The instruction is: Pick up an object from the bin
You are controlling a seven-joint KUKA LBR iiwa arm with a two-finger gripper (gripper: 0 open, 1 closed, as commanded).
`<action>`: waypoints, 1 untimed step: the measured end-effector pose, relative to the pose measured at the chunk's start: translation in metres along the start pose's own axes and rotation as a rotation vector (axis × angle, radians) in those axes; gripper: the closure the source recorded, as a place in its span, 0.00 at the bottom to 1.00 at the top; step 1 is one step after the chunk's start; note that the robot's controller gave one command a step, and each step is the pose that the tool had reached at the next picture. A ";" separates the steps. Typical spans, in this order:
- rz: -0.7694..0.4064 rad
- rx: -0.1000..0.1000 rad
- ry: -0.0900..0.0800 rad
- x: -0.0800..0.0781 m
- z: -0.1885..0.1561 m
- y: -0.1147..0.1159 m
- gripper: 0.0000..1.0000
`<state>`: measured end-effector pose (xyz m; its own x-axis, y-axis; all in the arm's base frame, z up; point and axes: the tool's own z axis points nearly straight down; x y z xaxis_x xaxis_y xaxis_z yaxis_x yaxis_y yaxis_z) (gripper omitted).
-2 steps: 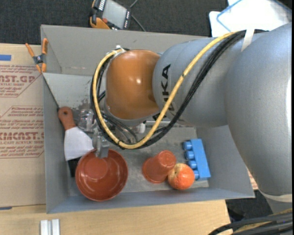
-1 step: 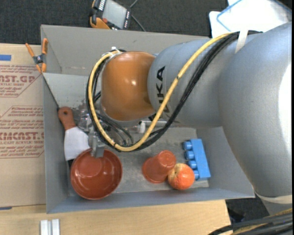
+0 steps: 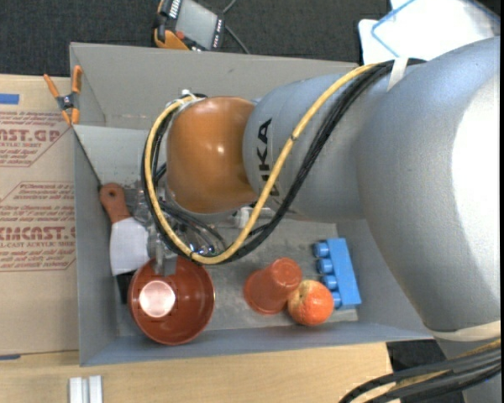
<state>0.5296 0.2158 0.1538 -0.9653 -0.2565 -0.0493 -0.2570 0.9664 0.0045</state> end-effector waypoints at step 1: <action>-0.002 -0.001 0.001 0.005 -0.078 -0.003 1.00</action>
Offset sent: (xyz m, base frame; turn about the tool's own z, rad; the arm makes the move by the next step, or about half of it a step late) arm 0.0024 -0.0010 0.0249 -0.0277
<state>0.5221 0.2104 0.2312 -0.9650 -0.2580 -0.0480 -0.2585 0.9660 0.0053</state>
